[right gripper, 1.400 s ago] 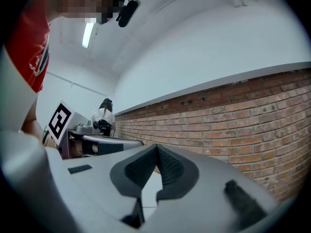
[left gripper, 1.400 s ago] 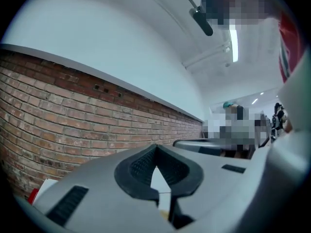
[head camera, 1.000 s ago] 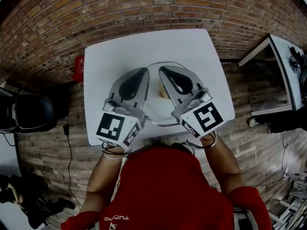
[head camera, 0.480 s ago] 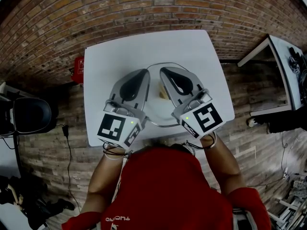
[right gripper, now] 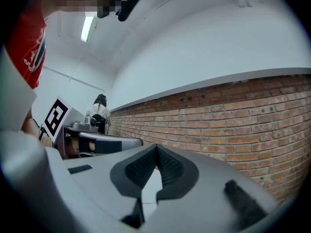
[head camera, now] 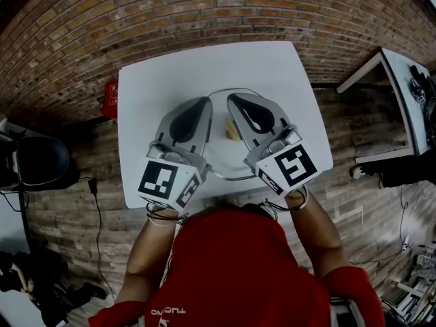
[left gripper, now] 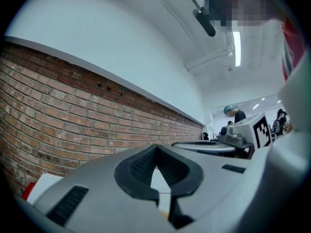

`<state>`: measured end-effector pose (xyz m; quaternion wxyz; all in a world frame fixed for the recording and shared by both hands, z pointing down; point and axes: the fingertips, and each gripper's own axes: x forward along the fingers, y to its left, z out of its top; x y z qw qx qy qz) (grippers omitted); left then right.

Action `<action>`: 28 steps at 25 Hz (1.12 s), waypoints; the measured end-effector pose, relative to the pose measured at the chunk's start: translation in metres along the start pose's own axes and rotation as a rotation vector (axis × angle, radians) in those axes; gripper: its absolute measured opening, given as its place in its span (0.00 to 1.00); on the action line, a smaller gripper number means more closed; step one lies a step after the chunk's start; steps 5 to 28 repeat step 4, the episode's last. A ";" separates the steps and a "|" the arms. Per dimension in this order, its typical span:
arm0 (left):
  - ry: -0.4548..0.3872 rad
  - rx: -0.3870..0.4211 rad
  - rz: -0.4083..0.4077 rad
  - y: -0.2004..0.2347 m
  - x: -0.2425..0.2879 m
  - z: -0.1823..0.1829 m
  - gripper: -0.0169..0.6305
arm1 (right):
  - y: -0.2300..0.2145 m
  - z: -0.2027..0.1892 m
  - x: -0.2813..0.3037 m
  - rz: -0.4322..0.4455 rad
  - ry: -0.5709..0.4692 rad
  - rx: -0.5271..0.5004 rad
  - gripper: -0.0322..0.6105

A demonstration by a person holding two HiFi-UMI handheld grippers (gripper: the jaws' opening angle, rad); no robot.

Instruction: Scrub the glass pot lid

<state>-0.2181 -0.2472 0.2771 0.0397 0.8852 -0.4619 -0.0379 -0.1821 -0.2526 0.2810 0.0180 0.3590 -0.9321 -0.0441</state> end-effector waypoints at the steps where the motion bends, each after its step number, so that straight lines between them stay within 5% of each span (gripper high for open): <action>1: 0.000 0.001 0.000 0.000 0.000 0.000 0.05 | 0.000 0.000 0.000 0.000 0.000 0.000 0.10; 28: 0.000 0.004 0.001 0.001 0.000 0.001 0.05 | 0.000 0.000 0.001 -0.001 0.000 0.001 0.09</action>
